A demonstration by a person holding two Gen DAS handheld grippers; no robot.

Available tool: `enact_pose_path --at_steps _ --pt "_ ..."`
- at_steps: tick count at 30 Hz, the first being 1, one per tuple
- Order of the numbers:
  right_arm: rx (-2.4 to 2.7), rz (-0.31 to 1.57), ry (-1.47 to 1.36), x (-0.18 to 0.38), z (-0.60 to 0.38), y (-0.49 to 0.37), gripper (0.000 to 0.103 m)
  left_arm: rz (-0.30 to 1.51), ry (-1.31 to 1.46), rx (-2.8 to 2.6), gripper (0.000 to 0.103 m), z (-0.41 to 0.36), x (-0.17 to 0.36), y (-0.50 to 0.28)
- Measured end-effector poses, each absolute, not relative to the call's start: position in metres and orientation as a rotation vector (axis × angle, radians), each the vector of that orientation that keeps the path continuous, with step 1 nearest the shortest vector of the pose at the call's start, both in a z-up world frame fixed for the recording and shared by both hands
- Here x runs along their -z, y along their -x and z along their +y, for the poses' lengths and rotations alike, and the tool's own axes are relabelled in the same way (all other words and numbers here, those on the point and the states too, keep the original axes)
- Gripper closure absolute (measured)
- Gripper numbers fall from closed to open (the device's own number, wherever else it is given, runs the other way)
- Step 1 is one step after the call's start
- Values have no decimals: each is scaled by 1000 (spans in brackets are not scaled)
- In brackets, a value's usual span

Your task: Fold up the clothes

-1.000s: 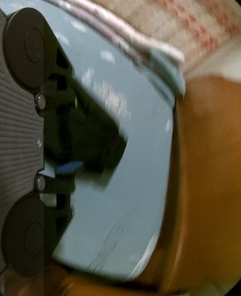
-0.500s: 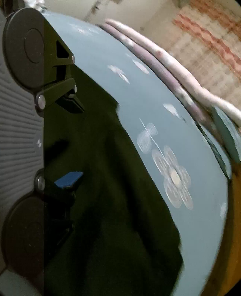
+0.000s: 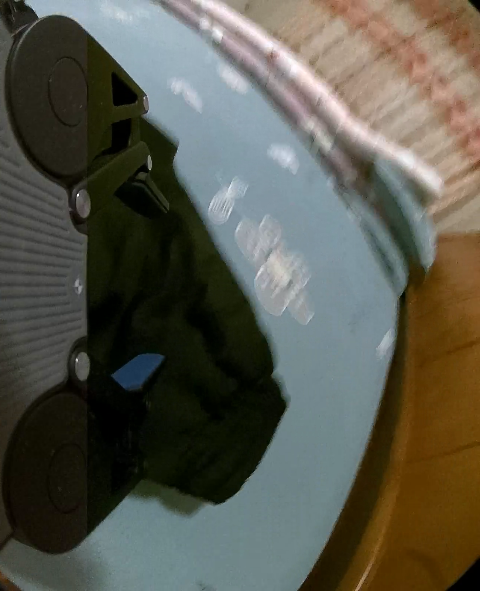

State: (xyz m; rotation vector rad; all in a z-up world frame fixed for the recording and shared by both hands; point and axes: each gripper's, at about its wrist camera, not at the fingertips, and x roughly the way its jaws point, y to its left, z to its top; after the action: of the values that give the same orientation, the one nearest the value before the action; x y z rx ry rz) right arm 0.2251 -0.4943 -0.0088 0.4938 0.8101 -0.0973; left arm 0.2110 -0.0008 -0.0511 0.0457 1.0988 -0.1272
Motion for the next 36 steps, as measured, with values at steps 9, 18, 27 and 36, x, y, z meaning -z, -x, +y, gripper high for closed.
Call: enact_pose_path --at_steps 9,18,27,36 --pt "-7 833 -320 -24 -433 -237 14 1059 2 53 27 29 38 -195" --pt "-291 915 -108 -24 -313 -255 13 1074 79 -13 27 67 55 -177" --pt "-383 994 -64 -21 -242 -236 13 945 129 -102 27 123 37 -161" --pt "-386 1017 17 -31 -179 -234 13 968 243 -117 27 179 53 -145"
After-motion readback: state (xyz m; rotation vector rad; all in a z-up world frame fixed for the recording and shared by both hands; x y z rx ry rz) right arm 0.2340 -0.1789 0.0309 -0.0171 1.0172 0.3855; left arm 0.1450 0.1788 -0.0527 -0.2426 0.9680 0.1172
